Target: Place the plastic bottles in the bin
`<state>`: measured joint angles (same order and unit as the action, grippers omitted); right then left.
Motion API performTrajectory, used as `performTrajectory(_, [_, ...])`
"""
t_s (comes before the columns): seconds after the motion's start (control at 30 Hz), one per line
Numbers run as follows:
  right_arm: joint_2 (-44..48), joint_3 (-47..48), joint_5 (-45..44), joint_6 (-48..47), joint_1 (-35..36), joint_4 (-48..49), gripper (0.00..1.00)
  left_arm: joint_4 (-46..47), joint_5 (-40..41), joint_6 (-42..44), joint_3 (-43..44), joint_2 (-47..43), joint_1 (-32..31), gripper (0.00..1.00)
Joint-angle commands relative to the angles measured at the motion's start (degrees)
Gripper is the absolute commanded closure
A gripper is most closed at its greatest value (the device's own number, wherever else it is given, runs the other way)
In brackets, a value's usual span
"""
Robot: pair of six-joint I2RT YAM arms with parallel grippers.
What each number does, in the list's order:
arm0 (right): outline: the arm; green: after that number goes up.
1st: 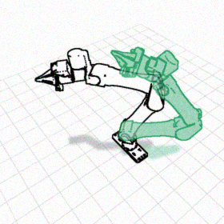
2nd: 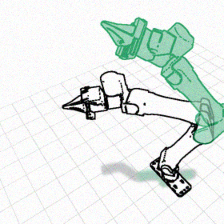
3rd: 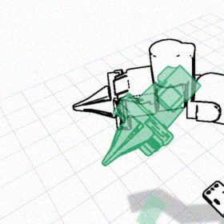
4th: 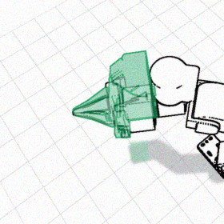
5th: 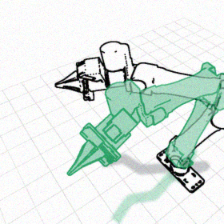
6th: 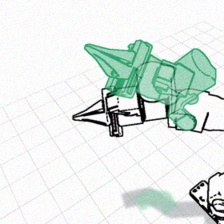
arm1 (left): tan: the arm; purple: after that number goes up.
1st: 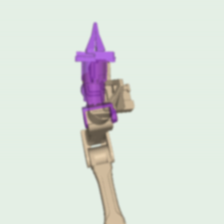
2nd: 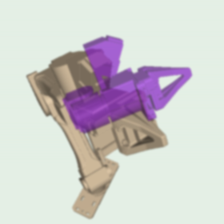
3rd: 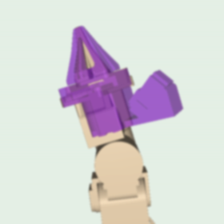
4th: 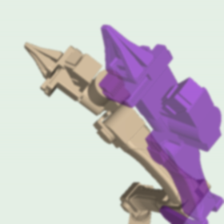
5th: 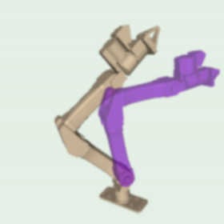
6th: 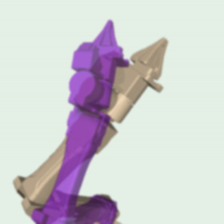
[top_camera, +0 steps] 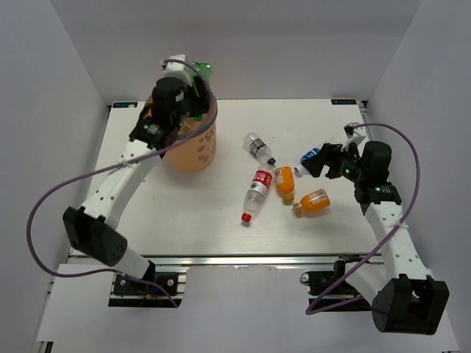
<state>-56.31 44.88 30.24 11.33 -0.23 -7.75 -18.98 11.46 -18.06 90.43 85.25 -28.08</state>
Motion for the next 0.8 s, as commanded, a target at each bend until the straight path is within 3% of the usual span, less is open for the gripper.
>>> performTrajectory(0.0, [0.59,0.12,0.17,-0.44,0.14,1.86,0.11,-6.15,-1.51,-4.43,2.20,4.65,9.52,0.54])
performTrajectory(0.07, [0.68,0.29,-0.35,-0.43,0.14,1.51,0.11,-6.50,-3.55,-4.09,3.78,6.85,11.19,0.47])
performTrajectory(0.1, [0.77,0.21,-0.36,-0.43,0.14,1.42,0.11,-7.03,-3.38,-3.91,4.39,7.38,11.46,0.40])
performTrajectory(0.13, [0.77,0.20,-0.10,-0.52,0.14,1.42,0.11,-7.47,-3.03,-3.56,4.92,7.82,11.55,0.25])
performTrajectory(0.23, [0.85,0.29,0.00,-0.52,0.14,1.07,0.11,-9.23,-1.62,-3.29,7.04,8.27,11.64,0.03])
performTrajectory(0.3, [1.12,0.29,-0.53,-0.44,0.14,0.98,0.11,-8.53,-1.88,-2.51,6.51,6.77,11.55,0.02])
performTrajectory(0.47, [1.03,-0.15,-1.58,0.27,0.14,1.86,0.11,-4.84,-14.25,-2.50,0.19,1.15,11.20,0.02])
performTrajectory(0.53, [0.42,0.38,-3.68,0.97,0.14,0.99,0.11,-4.40,-13.58,-3.55,-2.96,-1.57,10.15,0.02])
performTrajectory(0.77, [-0.47,0.56,-10.10,3.43,0.14,-1.22,0.11,-2.82,-7.68,-2.06,-12.02,-5.10,-5.56,0.02])
